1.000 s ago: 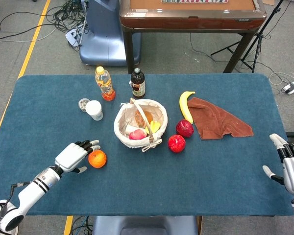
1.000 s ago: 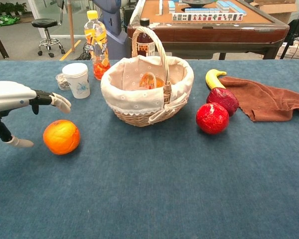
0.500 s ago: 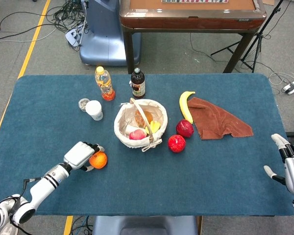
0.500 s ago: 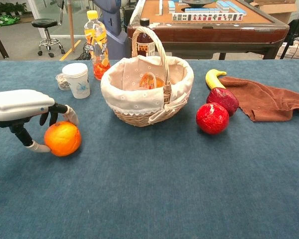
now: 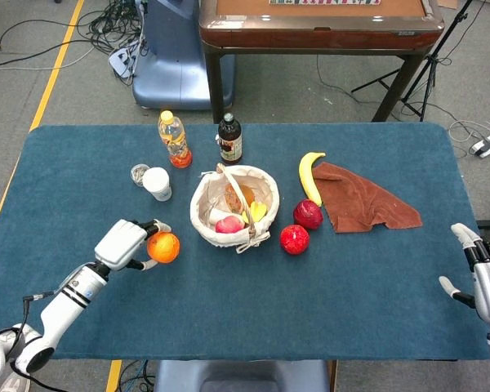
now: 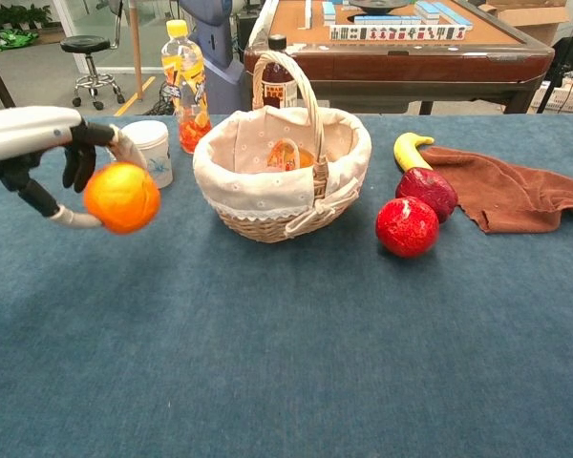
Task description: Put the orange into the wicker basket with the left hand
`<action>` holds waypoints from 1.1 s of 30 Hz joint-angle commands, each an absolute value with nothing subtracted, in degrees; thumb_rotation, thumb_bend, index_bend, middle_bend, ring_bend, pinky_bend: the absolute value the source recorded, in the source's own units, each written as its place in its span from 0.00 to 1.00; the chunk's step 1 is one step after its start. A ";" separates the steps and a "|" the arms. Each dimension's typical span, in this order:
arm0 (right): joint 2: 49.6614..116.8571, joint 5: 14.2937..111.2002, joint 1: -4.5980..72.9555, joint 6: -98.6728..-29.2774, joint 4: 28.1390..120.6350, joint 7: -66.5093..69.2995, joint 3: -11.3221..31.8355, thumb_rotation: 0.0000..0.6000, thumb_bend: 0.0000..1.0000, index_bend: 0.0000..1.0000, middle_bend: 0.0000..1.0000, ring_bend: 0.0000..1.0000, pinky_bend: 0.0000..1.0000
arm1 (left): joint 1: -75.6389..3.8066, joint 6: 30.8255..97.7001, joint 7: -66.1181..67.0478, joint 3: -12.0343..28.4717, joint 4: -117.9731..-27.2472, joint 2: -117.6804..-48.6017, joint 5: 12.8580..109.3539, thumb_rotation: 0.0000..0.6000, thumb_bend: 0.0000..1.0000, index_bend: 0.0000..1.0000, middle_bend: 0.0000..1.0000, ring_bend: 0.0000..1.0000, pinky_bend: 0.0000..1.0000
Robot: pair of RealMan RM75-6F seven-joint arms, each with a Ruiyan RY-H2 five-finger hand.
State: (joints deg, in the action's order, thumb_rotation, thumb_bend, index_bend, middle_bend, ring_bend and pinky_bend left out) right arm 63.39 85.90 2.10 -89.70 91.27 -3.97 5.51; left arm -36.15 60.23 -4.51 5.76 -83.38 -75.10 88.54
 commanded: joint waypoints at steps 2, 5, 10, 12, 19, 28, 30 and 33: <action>63.47 85.94 2.40 -89.15 91.22 -4.25 5.46 1.00 0.15 0.14 0.18 0.20 0.31 | -36.74 61.73 -8.54 9.60 -86.34 -73.16 85.15 1.00 0.24 0.49 0.59 0.55 0.54; 63.36 86.28 2.51 -89.09 91.38 -4.32 5.37 1.00 0.15 0.14 0.18 0.20 0.31 | -37.51 61.48 -10.07 11.41 -86.78 -73.25 83.13 1.00 0.24 0.48 0.58 0.55 0.55; 63.44 85.95 2.48 -88.95 91.32 -4.23 5.39 1.00 0.15 0.14 0.18 0.20 0.31 | -39.15 60.86 -9.59 13.45 -87.72 -74.67 80.53 1.00 0.24 0.47 0.58 0.55 0.55; 63.54 85.74 2.45 -88.78 91.18 -4.12 5.35 1.00 0.15 0.14 0.18 0.20 0.31 | -39.81 60.43 -8.30 13.76 -87.92 -75.49 79.77 1.00 0.24 0.46 0.58 0.54 0.56; 63.72 85.21 2.39 -88.21 90.29 -3.67 5.18 1.00 0.15 0.14 0.18 0.20 0.31 | -42.48 59.04 -1.84 14.73 -87.63 -79.59 76.50 1.00 0.24 0.44 0.57 0.53 0.56; 63.62 85.03 2.26 -88.08 89.88 -2.86 5.10 1.00 0.15 0.14 0.18 0.20 0.31 | -45.24 58.43 4.54 16.43 -84.70 -84.49 71.62 1.00 0.24 0.39 0.53 0.51 0.57; 63.62 84.84 2.22 -87.92 89.77 -2.69 5.06 1.00 0.15 0.14 0.19 0.20 0.31 | -45.53 58.25 4.81 16.63 -84.19 -84.97 70.85 1.00 0.24 0.38 0.49 0.49 0.57; 63.56 84.66 2.23 -87.69 89.68 -2.61 5.05 1.00 0.15 0.14 0.22 0.20 0.31 | -45.78 57.51 5.56 16.63 -84.28 -84.95 69.49 1.00 0.22 0.28 0.32 0.36 0.56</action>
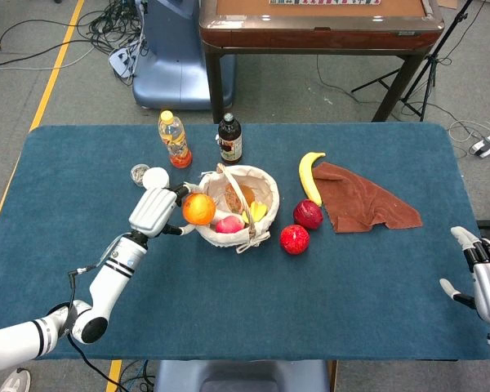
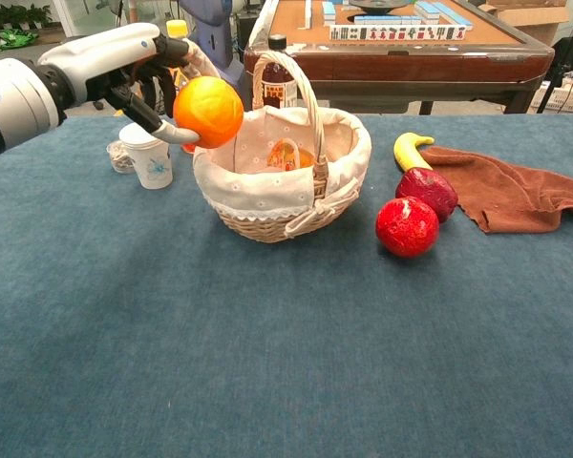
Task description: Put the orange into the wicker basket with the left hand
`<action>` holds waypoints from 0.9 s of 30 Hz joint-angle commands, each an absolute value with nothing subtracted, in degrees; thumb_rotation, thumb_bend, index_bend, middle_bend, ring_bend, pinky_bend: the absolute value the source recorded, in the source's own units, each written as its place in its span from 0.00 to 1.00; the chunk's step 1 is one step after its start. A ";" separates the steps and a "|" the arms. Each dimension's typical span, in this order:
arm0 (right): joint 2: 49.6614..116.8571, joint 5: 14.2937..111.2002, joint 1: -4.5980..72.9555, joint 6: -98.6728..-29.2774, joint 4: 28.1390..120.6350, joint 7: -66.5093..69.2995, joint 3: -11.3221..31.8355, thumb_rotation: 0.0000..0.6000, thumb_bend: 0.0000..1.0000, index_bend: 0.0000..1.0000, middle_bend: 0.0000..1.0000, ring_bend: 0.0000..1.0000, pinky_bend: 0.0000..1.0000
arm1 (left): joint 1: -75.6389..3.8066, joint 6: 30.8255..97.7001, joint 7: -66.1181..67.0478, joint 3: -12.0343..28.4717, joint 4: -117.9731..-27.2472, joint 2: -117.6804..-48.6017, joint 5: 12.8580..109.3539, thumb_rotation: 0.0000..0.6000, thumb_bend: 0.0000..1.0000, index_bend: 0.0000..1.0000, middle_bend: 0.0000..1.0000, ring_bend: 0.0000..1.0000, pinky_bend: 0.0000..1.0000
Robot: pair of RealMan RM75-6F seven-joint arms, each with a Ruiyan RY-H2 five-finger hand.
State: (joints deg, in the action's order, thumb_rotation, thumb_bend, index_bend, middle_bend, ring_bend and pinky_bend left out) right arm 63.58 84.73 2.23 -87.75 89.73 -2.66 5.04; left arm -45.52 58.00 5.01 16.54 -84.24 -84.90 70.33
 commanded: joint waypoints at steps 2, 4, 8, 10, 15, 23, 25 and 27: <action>63.54 84.62 2.26 -87.63 89.62 -2.51 5.07 1.00 0.15 0.14 0.23 0.20 0.31 | -45.82 57.73 5.60 16.62 -84.26 -85.00 69.49 1.00 0.21 0.22 0.23 0.30 0.56; 63.52 84.56 2.32 -87.48 89.54 -2.41 5.09 1.00 0.15 0.14 0.23 0.20 0.31 | -45.77 58.35 5.66 16.54 -84.19 -85.20 69.79 1.00 0.20 0.18 0.18 0.26 0.56; 63.51 84.68 2.47 -87.39 89.49 -2.36 5.15 1.00 0.15 0.14 0.23 0.20 0.31 | -45.64 58.81 5.21 16.36 -84.52 -85.08 70.10 1.00 0.20 0.13 0.12 0.22 0.51; 63.52 84.68 2.50 -87.37 89.45 -2.32 5.17 1.00 0.15 0.14 0.23 0.20 0.31 | -45.49 58.90 5.33 16.39 -84.94 -84.79 69.71 1.00 0.19 0.12 0.10 0.21 0.50; 63.20 84.70 2.66 -87.08 89.61 -2.36 5.18 1.00 0.15 0.14 0.23 0.20 0.31 | -44.30 60.32 6.50 16.26 -86.96 -83.25 68.69 1.00 0.17 0.12 0.10 0.21 0.49; 62.46 85.63 2.93 -86.90 88.80 -0.40 4.99 1.00 0.15 0.14 0.23 0.20 0.31 | -36.90 66.85 9.47 12.49 -92.31 -75.96 68.56 1.00 0.17 0.12 0.10 0.21 0.47; 62.41 86.27 3.17 -86.70 88.41 0.55 4.80 1.00 0.15 0.14 0.23 0.20 0.31 | -34.18 69.41 9.86 11.36 -94.08 -73.71 68.53 1.00 0.17 0.12 0.10 0.21 0.46; 62.38 86.71 3.38 -86.43 88.18 1.27 4.61 1.00 0.16 0.14 0.23 0.20 0.31 | -31.51 71.78 9.54 10.22 -95.65 -71.66 68.81 1.00 0.17 0.12 0.10 0.21 0.44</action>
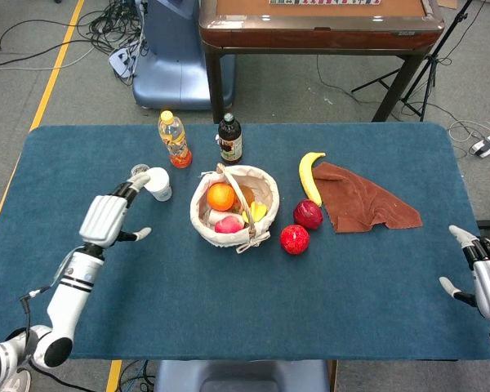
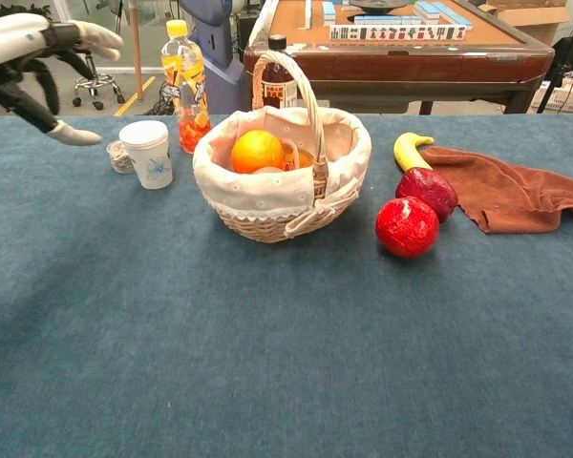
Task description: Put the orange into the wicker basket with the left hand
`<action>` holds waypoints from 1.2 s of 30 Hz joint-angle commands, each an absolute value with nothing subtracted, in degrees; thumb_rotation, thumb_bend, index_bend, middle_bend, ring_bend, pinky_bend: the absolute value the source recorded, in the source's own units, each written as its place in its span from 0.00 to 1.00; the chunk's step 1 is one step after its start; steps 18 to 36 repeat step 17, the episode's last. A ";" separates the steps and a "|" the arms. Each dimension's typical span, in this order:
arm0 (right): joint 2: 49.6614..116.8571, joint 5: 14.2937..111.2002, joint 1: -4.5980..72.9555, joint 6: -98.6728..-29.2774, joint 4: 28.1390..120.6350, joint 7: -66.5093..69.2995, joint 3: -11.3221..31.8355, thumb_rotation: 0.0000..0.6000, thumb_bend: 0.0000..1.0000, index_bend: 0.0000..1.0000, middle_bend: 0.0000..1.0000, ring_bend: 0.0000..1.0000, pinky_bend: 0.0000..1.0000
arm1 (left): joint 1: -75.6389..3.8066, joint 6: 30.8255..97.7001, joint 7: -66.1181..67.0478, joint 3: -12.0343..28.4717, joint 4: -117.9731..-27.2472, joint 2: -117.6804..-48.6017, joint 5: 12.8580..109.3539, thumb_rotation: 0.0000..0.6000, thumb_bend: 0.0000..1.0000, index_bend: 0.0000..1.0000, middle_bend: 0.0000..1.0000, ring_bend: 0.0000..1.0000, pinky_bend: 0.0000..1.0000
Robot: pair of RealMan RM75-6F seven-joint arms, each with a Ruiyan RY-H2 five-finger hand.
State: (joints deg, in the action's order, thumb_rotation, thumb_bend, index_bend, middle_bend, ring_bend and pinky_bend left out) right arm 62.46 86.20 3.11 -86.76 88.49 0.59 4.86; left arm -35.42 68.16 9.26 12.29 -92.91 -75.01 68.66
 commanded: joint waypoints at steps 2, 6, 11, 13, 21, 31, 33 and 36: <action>62.04 86.97 3.62 -85.60 88.69 1.38 4.19 1.00 0.16 0.14 0.23 0.20 0.31 | -28.89 74.74 9.93 8.98 -96.07 -70.24 69.67 1.00 0.17 0.13 0.10 0.21 0.41; 60.57 88.50 4.34 -83.88 90.66 3.02 3.07 1.00 0.16 0.14 0.22 0.20 0.31 | -24.15 80.77 12.22 6.30 -95.58 -69.76 71.86 1.00 0.17 0.14 0.10 0.21 0.39; 59.98 89.60 4.58 -84.15 91.71 3.46 2.77 1.00 0.16 0.14 0.22 0.20 0.31 | -18.37 86.16 11.72 3.52 -96.44 -68.58 73.48 1.00 0.17 0.14 0.10 0.21 0.38; 59.99 89.87 4.60 -84.36 91.83 3.56 2.73 1.00 0.16 0.14 0.22 0.20 0.31 | -16.50 87.84 11.05 2.80 -96.32 -68.31 74.04 1.00 0.17 0.14 0.10 0.21 0.37; 60.33 90.50 4.62 -85.22 91.63 3.29 2.82 1.00 0.16 0.14 0.22 0.20 0.31 | -13.04 90.65 10.61 0.78 -96.27 -67.71 76.45 1.00 0.17 0.15 0.10 0.21 0.36; 60.33 90.50 4.62 -85.22 91.63 3.29 2.82 1.00 0.16 0.14 0.22 0.20 0.31 | -13.04 90.65 10.61 0.78 -96.27 -67.71 76.45 1.00 0.17 0.15 0.10 0.21 0.36; 60.33 90.50 4.62 -85.22 91.63 3.29 2.82 1.00 0.16 0.14 0.22 0.20 0.31 | -13.04 90.65 10.61 0.78 -96.27 -67.71 76.45 1.00 0.17 0.15 0.10 0.21 0.36; 60.33 90.50 4.62 -85.22 91.63 3.29 2.82 1.00 0.16 0.14 0.22 0.20 0.31 | -13.04 90.65 10.61 0.78 -96.27 -67.71 76.45 1.00 0.17 0.15 0.10 0.21 0.36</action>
